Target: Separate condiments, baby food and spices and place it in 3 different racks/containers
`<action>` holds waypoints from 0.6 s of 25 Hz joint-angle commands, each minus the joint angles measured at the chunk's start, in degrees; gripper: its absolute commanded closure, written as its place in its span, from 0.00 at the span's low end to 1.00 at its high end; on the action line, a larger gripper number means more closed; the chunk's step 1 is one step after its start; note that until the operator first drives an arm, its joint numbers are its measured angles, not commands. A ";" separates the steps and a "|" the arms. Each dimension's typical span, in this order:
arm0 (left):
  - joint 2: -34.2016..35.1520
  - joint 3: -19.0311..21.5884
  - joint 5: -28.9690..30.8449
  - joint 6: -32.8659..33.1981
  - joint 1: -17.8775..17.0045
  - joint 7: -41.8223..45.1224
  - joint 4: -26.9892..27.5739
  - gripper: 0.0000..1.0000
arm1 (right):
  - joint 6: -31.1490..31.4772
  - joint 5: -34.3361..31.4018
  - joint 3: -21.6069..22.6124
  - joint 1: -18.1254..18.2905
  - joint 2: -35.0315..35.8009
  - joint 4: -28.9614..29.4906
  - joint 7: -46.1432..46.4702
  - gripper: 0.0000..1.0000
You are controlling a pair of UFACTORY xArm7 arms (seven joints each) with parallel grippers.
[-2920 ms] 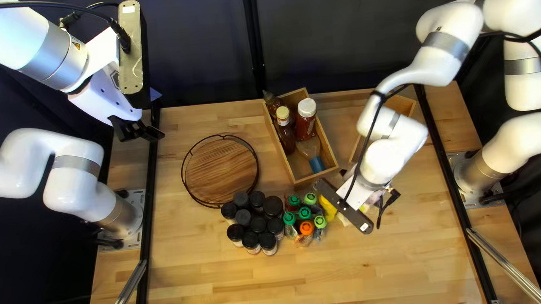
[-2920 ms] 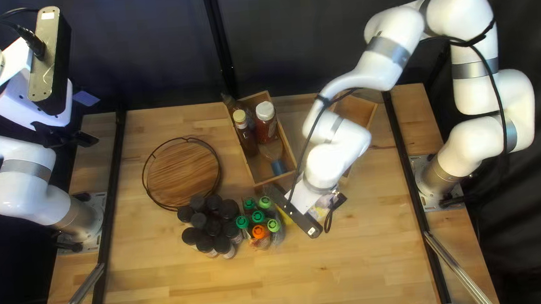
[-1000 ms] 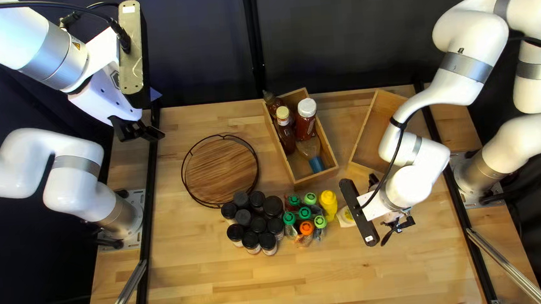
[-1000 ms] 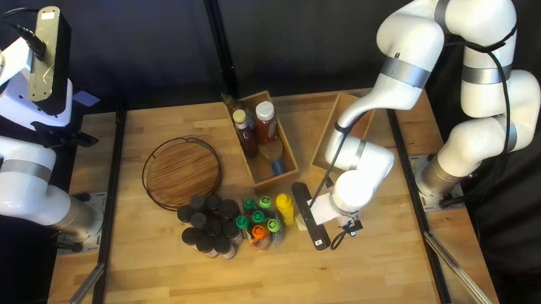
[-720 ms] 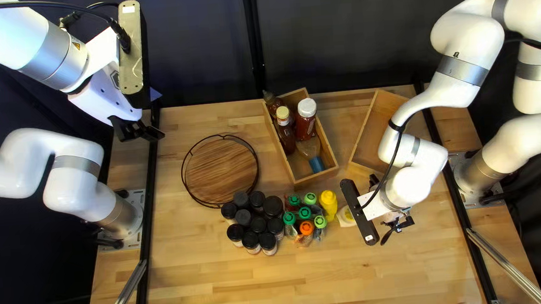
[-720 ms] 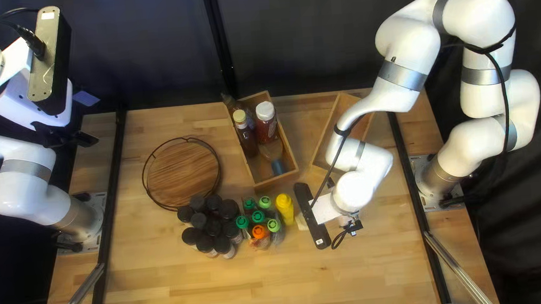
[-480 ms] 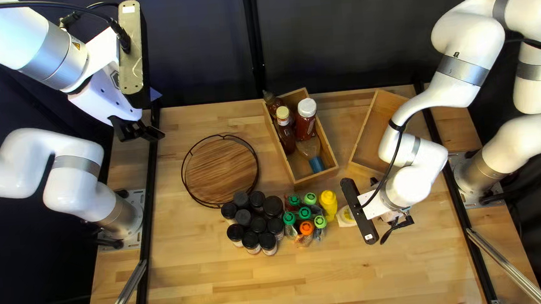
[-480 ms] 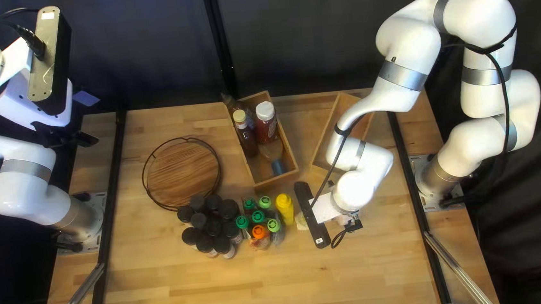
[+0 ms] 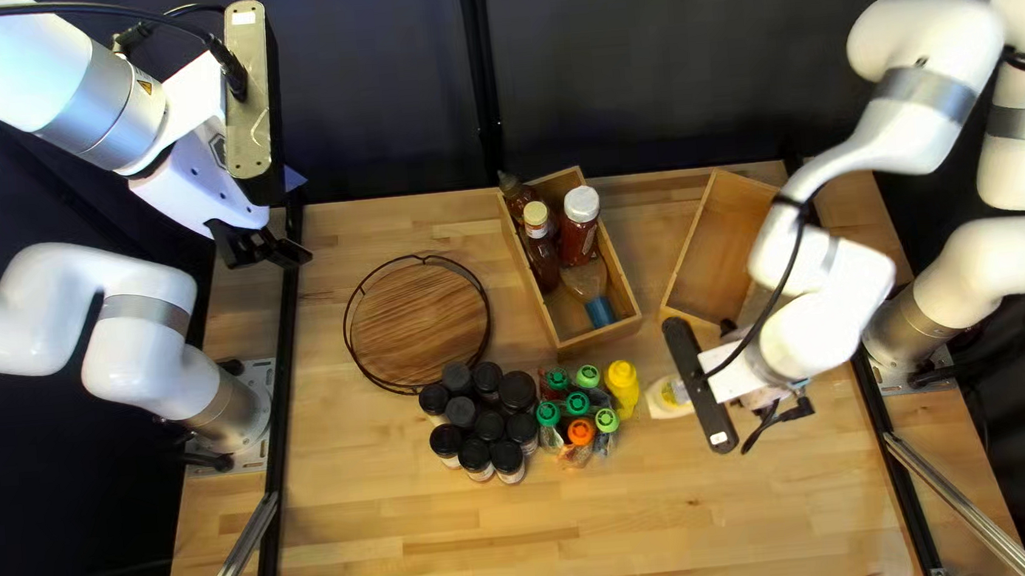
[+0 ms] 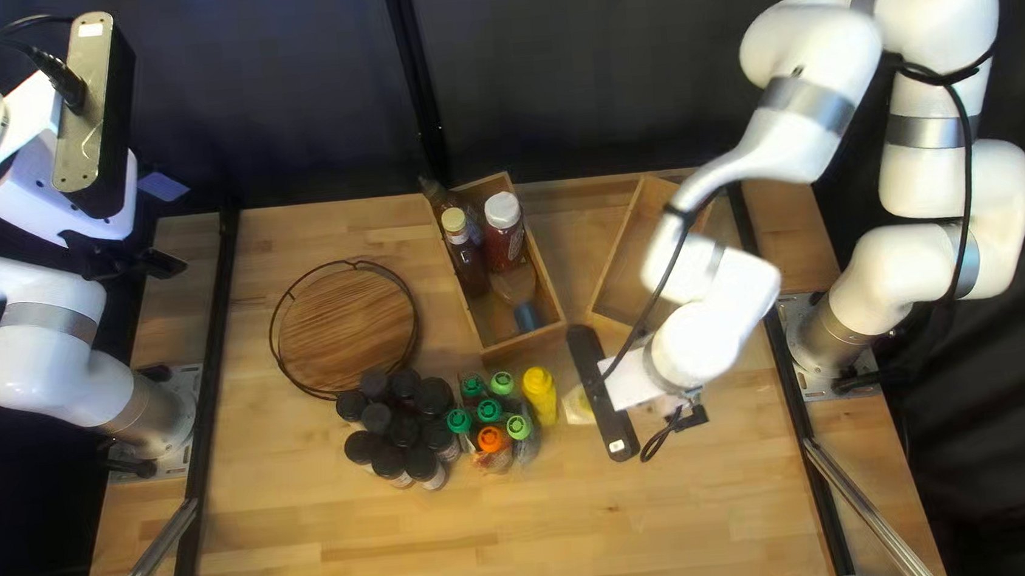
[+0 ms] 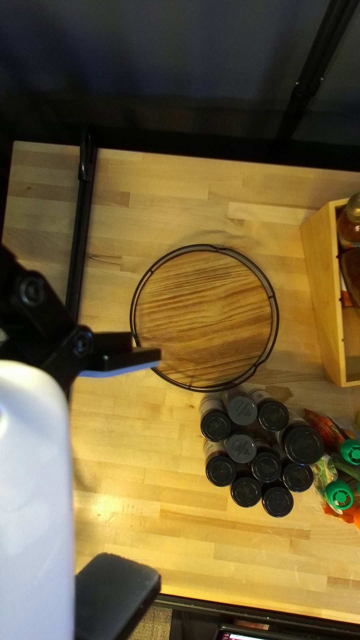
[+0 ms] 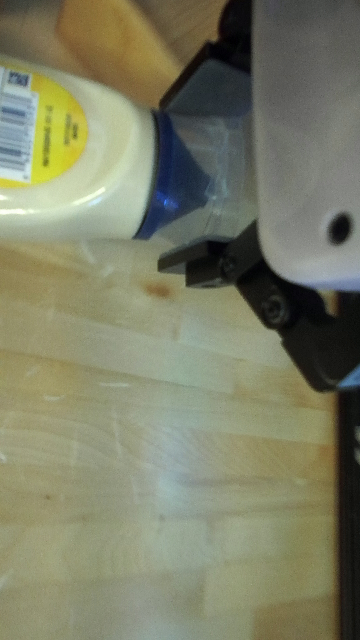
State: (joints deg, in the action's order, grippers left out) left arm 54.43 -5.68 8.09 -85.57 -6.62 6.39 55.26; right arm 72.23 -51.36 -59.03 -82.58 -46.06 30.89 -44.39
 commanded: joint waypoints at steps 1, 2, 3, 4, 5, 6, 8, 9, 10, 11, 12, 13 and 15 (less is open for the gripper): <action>0.00 0.00 0.00 0.00 0.00 0.00 0.00 0.00 | 7.75 3.97 6.11 2.38 -2.94 4.45 2.40 1.00; 0.00 0.00 0.00 0.00 0.00 0.00 0.00 0.00 | 9.47 4.83 7.07 2.78 -3.29 5.67 3.00 1.00; 0.00 0.00 0.00 0.00 0.00 0.00 0.00 0.00 | 11.24 5.62 7.94 3.12 -3.53 6.97 3.60 1.00; 0.00 0.00 0.00 0.00 0.00 0.00 0.00 0.00 | 14.17 6.74 9.12 3.75 -3.82 9.21 4.79 1.00; 0.00 0.00 0.00 0.00 0.00 0.00 0.00 0.00 | 15.05 7.10 9.30 3.81 -3.70 9.99 5.06 1.00; 0.00 0.00 0.00 0.00 0.00 0.00 0.00 0.00 | 17.34 7.85 9.62 4.21 -3.59 11.99 6.07 1.00; 0.00 0.00 0.00 0.00 0.00 0.00 0.00 0.00 | 19.95 8.52 9.36 4.63 -3.20 14.63 7.54 1.00; 0.00 0.00 0.00 0.00 0.00 0.00 0.00 0.00 | 21.93 8.89 8.59 4.85 -2.60 16.88 8.86 1.00; 0.00 0.00 0.00 0.00 0.00 0.00 0.00 0.00 | 22.76 9.04 7.96 4.78 -2.12 18.07 9.54 1.00; 0.00 0.00 0.00 0.00 0.00 0.00 0.00 0.00 | 24.08 9.26 6.67 4.62 -1.24 19.90 10.63 1.00; 0.00 0.00 0.00 0.00 0.00 0.00 0.00 0.00 | 25.12 9.33 4.93 4.27 -0.23 21.75 11.92 1.00; 0.00 0.00 0.00 0.00 0.00 0.00 0.00 0.00 | 25.98 9.67 3.27 3.54 1.02 23.43 12.72 1.00; 0.00 0.00 0.00 0.00 0.00 0.00 0.00 0.00 | 27.53 10.22 -0.27 1.87 3.45 26.53 14.48 1.00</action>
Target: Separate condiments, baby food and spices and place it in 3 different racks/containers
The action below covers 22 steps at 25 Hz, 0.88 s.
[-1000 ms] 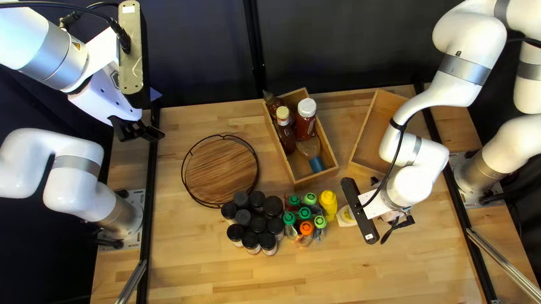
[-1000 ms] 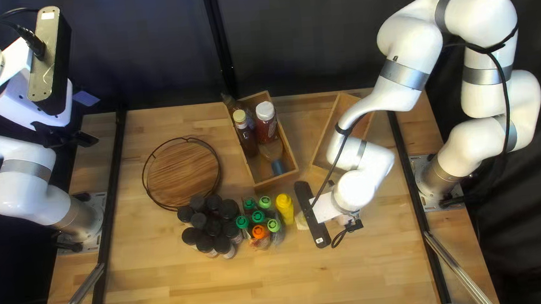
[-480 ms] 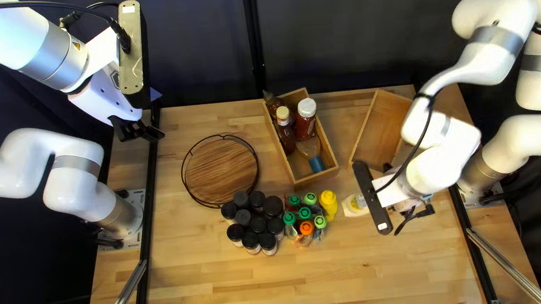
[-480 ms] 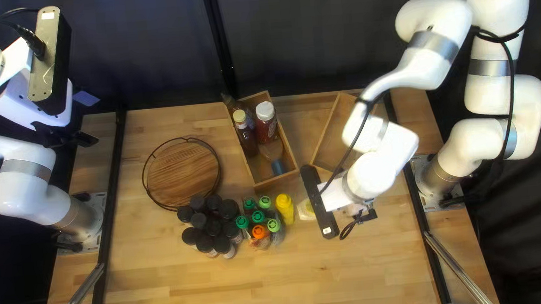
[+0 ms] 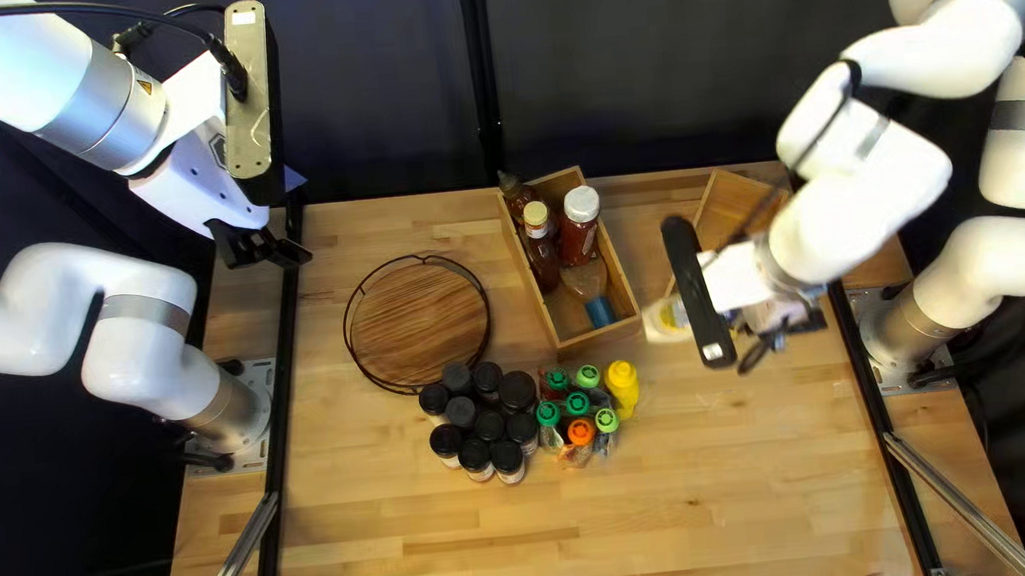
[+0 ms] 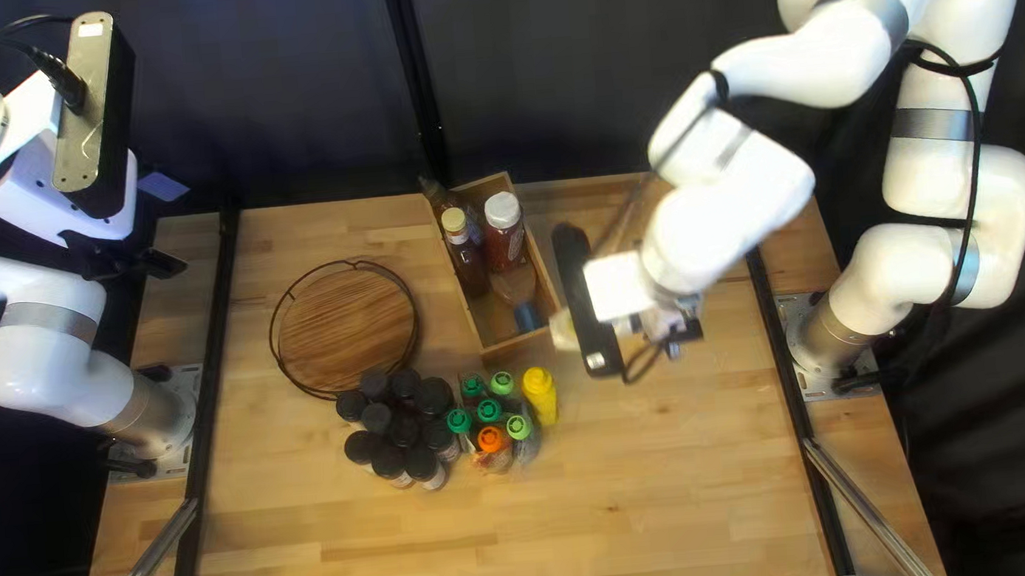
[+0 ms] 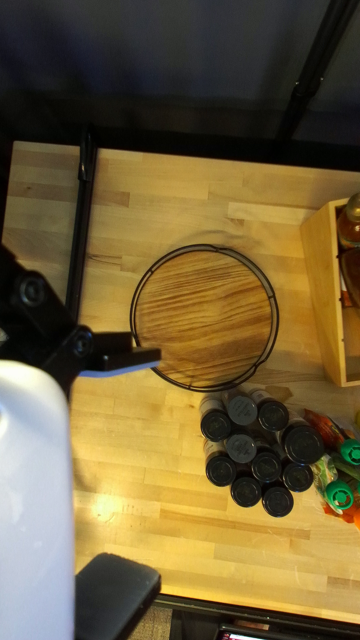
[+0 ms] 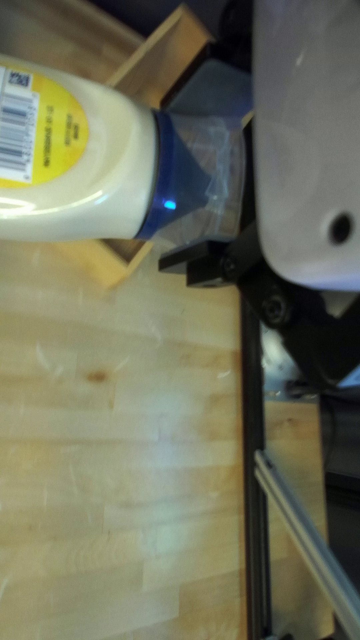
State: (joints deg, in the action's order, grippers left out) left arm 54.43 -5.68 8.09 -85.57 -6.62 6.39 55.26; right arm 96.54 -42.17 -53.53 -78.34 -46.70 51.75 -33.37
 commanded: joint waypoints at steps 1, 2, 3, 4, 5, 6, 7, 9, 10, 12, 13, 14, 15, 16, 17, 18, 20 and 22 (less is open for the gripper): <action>0.00 0.00 0.00 0.00 0.00 0.00 0.00 0.00 | 4.49 1.68 -9.04 -4.40 6.08 8.41 5.22 1.00; 0.00 0.00 0.00 0.00 0.00 0.00 0.00 0.00 | 5.47 2.32 -11.79 -6.47 7.62 10.69 6.70 1.00; 0.00 0.00 0.00 0.00 0.00 0.00 0.00 0.00 | 6.44 2.97 -14.37 -8.59 8.78 12.66 8.11 1.00; 0.00 0.00 0.00 0.00 0.00 0.00 0.00 0.00 | 7.47 3.46 -17.32 -11.07 9.96 14.86 9.64 1.00; 0.00 0.00 0.00 0.00 0.00 0.00 0.00 0.00 | 8.16 3.72 -19.20 -12.74 10.44 16.16 10.63 1.00; 0.00 0.00 0.00 0.00 0.00 0.00 0.00 0.00 | 9.50 4.12 -22.56 -15.96 10.95 18.42 12.51 1.00; 0.00 0.00 0.00 0.00 0.00 0.00 0.00 0.00 | 10.45 4.25 -24.83 -18.18 11.04 19.85 13.75 1.00; 0.00 0.00 0.00 0.00 0.00 0.00 0.00 0.00 | 12.80 4.35 -29.53 -23.39 10.59 23.18 16.67 1.00; 0.00 0.00 0.00 0.00 0.00 0.00 0.00 0.00 | 13.69 4.29 -30.99 -25.20 10.19 24.35 17.80 1.00; 0.00 0.00 0.00 0.00 0.00 0.00 0.00 0.00 | 16.77 3.99 -35.34 -31.05 8.48 28.01 21.85 1.00; 0.00 0.00 0.00 0.00 0.00 0.00 0.00 0.00 | 18.29 3.68 -37.25 -33.82 7.34 29.67 24.02 1.00; 0.00 0.00 0.00 0.00 0.00 0.00 0.00 0.00 | 19.72 3.30 -38.72 -36.08 6.19 31.06 26.29 1.00; 0.00 0.00 0.00 0.00 0.00 0.00 0.00 0.00 | 20.55 3.06 -39.36 -37.18 5.53 31.79 27.73 1.00; 0.00 0.00 0.00 0.00 0.00 0.00 0.00 0.00 | 22.13 2.31 -41.05 -39.68 4.04 33.22 30.61 1.00; 0.00 0.00 0.00 0.00 0.00 0.00 0.00 0.00 | 23.16 1.78 -41.95 -41.00 3.18 34.04 32.43 1.00; 0.00 0.00 0.00 0.00 0.00 0.00 0.00 0.00 | 23.93 1.00 -42.97 -42.21 2.27 34.58 34.14 1.00; 0.00 0.00 0.00 0.00 0.00 0.00 0.00 0.00 | 25.03 -0.11 -44.32 -43.87 1.13 35.41 36.27 1.00; 0.00 0.00 0.00 0.00 0.00 0.00 0.00 0.00 | 25.81 -1.40 -45.97 -45.56 0.26 36.41 37.24 1.00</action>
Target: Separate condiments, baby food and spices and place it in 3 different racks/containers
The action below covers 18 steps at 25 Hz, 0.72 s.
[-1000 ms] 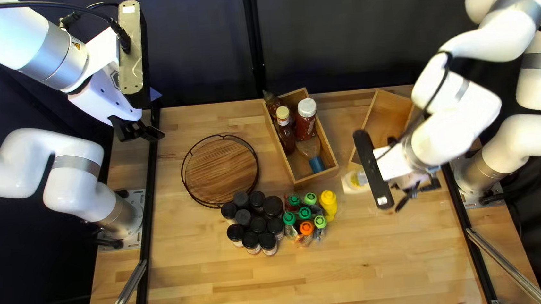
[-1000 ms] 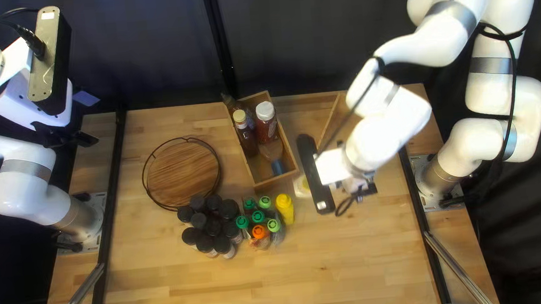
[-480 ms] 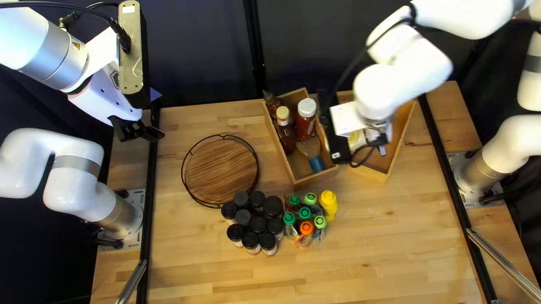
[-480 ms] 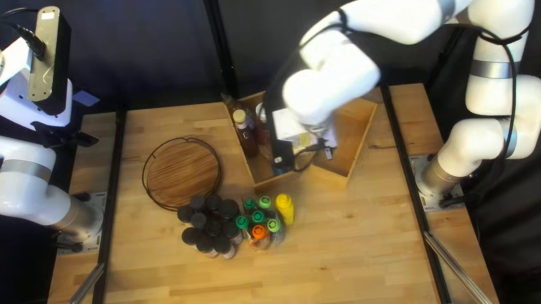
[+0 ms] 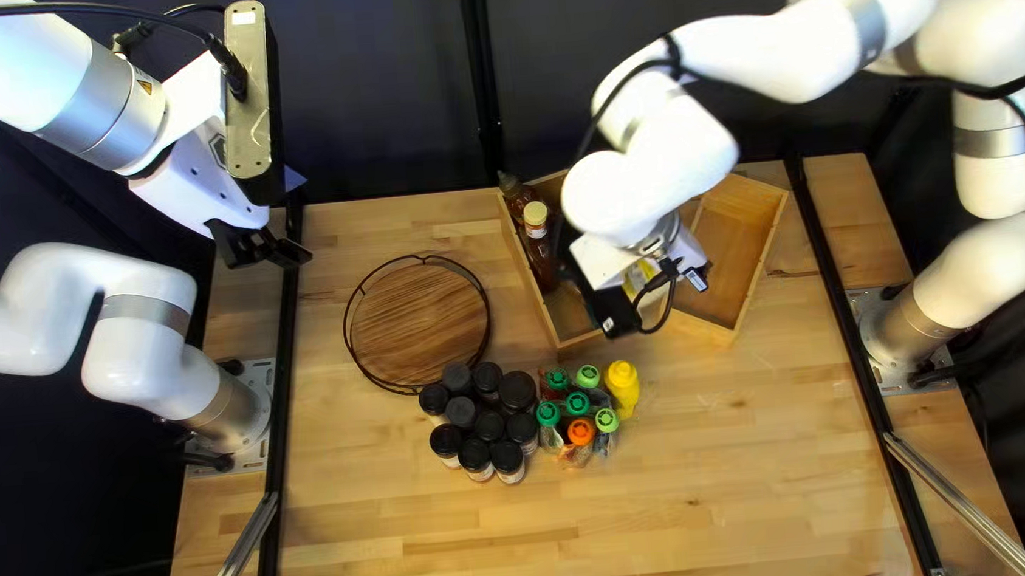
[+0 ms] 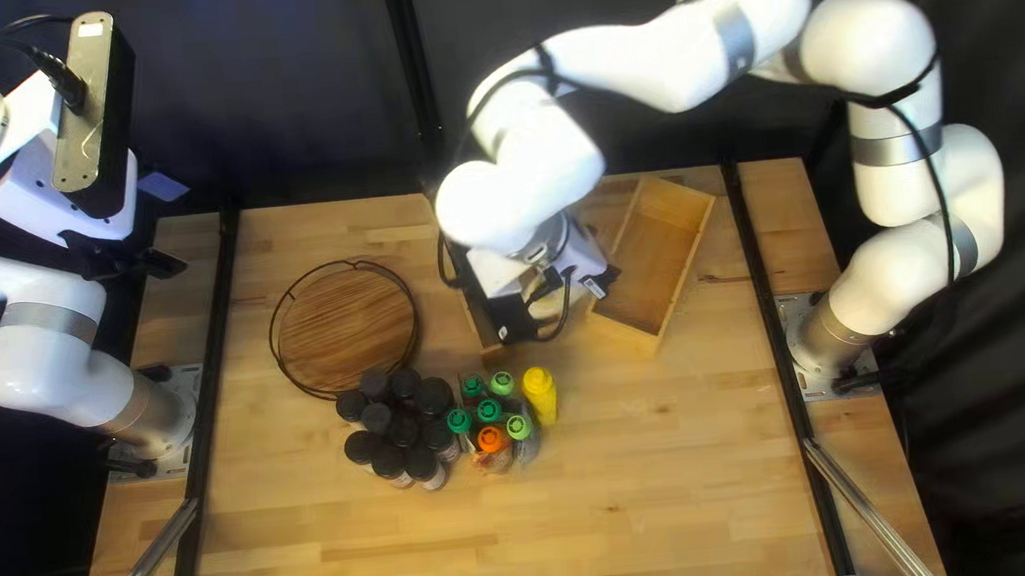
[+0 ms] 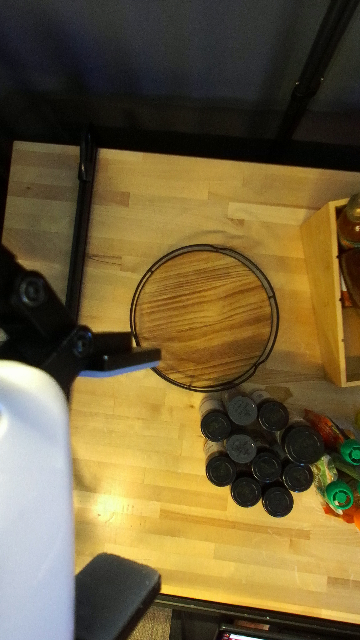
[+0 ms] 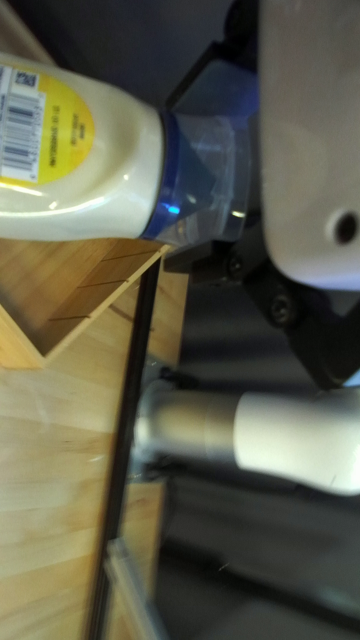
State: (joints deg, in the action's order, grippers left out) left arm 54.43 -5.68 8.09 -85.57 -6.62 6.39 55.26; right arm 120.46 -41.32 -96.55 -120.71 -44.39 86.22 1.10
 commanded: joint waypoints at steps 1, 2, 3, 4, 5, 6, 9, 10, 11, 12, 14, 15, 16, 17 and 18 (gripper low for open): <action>0.00 0.00 0.00 0.00 0.00 0.00 0.00 0.00 | 1.93 -2.65 -3.63 -3.72 -2.11 2.25 2.25 1.00; 0.00 0.00 0.00 0.00 0.00 0.00 0.00 0.00 | 1.81 -3.00 -4.43 -4.31 -2.02 2.59 0.93 1.00; 0.00 0.00 0.00 0.00 0.00 0.00 0.00 0.00 | 1.68 -3.19 -5.02 -4.68 -1.82 2.75 -0.34 1.00; 0.00 0.00 0.00 0.00 0.00 0.00 0.00 0.00 | 1.34 -3.53 -6.22 -5.40 -1.47 3.14 -3.14 1.00; 0.00 0.00 0.00 0.00 0.00 0.00 0.00 0.00 | 1.07 -3.77 -7.33 -6.08 -1.16 3.47 -5.99 1.00; 0.00 0.00 0.00 0.00 0.00 0.00 0.00 0.00 | 0.91 -3.95 -8.40 -6.76 -0.93 3.76 -8.86 1.00; 0.00 0.00 0.00 0.00 0.00 0.00 0.00 0.00 | 1.41 -4.68 -12.60 -9.93 -1.12 5.43 -17.74 1.00; 0.00 0.00 0.00 0.00 0.00 0.00 0.00 0.00 | 1.85 -4.75 -13.76 -10.95 -1.35 6.05 -20.06 1.00; 0.00 0.00 0.00 0.00 0.00 0.00 0.00 0.00 | 2.45 -4.85 -14.92 -12.13 -1.84 6.87 -22.04 1.00; 0.00 0.00 0.00 0.00 0.00 0.00 0.00 0.00 | 3.06 -4.77 -16.09 -13.22 -2.24 7.63 -24.04 1.00; 0.00 0.00 0.00 0.00 0.00 0.00 0.00 0.00 | 4.16 -4.47 -17.67 -14.83 -2.88 8.87 -26.59 1.00; 0.00 0.00 0.00 0.00 0.00 0.00 0.00 0.00 | 4.68 -4.33 -18.21 -15.49 -3.14 9.48 -27.40 1.00; 0.00 0.00 0.00 0.00 0.00 0.00 0.00 0.00 | 5.24 -4.21 -18.63 -16.17 -3.42 10.19 -27.85 1.00; 0.00 0.00 0.00 0.00 0.00 0.00 0.00 0.00 | 5.65 -4.12 -18.86 -16.66 -3.63 10.67 -28.03 1.00; 0.00 0.00 0.00 0.00 0.00 0.00 0.00 0.00 | 5.88 -4.05 -19.02 -16.93 -3.74 10.93 -28.22 1.00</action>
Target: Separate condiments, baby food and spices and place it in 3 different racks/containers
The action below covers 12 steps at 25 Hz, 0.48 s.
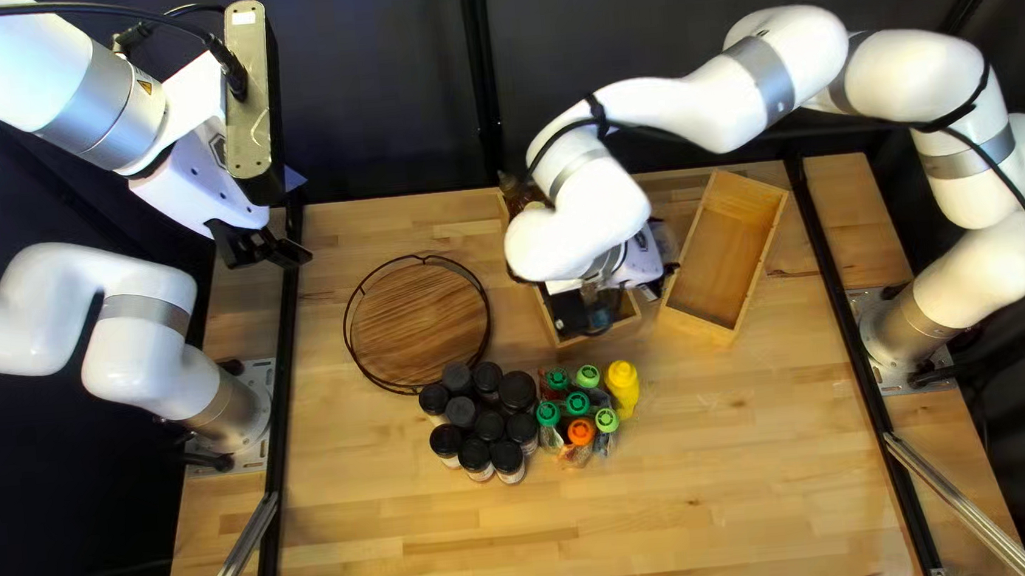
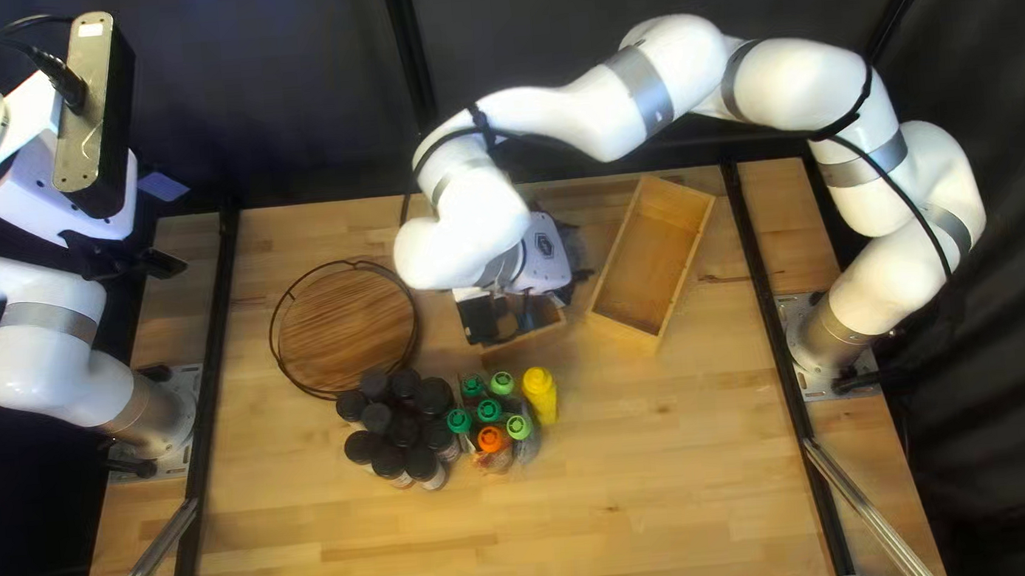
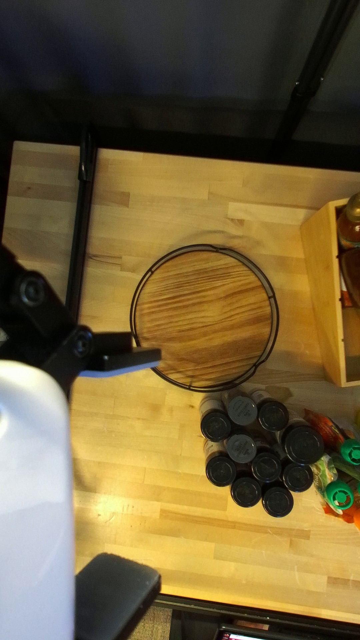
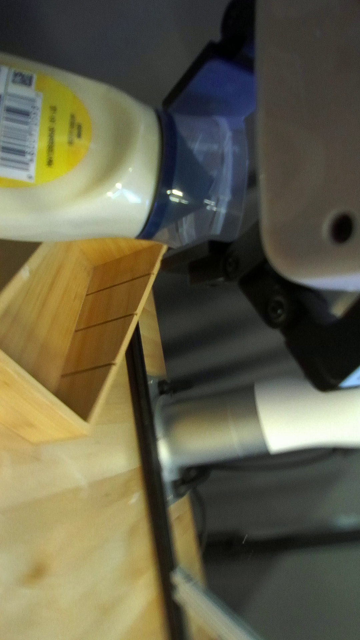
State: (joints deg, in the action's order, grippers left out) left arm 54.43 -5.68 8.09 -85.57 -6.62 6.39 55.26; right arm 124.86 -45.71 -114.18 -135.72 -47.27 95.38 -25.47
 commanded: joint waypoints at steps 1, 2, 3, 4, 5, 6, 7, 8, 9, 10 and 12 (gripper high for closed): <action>0.00 0.00 0.00 0.00 0.00 0.00 0.00 0.00 | 1.80 0.46 -1.61 -2.37 -1.08 2.16 -1.88 1.00; 0.00 0.00 0.00 0.00 0.00 0.00 0.00 0.00 | 1.90 0.39 -1.58 -2.64 -1.36 2.37 -1.41 1.00; 0.00 0.00 0.00 0.00 0.00 0.00 0.00 0.00 | 1.89 0.32 -1.51 -2.70 -1.49 2.38 -1.08 1.00; 0.00 0.00 0.00 0.00 0.00 0.00 0.00 0.00 | 1.85 0.07 -1.49 -3.03 -1.98 2.64 -0.32 1.00; 0.00 0.00 0.00 0.00 0.00 0.00 0.00 0.00 | 1.84 -0.10 -1.51 -3.33 -2.32 2.89 0.20 1.00; 0.00 0.00 0.00 0.00 0.00 0.00 0.00 0.00 | 1.80 -0.47 -1.43 -3.68 -2.88 3.23 1.42 1.00; 0.00 0.00 0.00 0.00 0.00 0.00 0.00 0.00 | 1.75 -0.80 -1.28 -3.93 -3.32 3.48 2.61 1.00; 0.00 0.00 0.00 0.00 0.00 0.00 0.00 0.00 | 1.65 -1.13 -1.00 -3.94 -3.66 3.51 4.14 1.00; 0.00 0.00 0.00 0.00 0.00 0.00 0.00 0.00 | 1.63 -1.40 -0.77 -3.98 -3.94 3.57 5.38 1.00; 0.00 0.00 0.00 0.00 0.00 0.00 0.00 0.00 | 1.62 -1.61 -0.65 -4.11 -4.20 3.72 6.33 1.00; 0.00 0.00 0.00 0.00 0.00 0.00 0.00 0.00 | 1.56 -2.35 -0.19 -4.43 -4.96 4.10 9.57 1.00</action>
State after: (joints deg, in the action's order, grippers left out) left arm 54.43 -5.68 8.09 -85.57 -6.62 6.39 55.26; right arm 126.55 -47.12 -114.92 -139.75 -51.22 99.03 -19.17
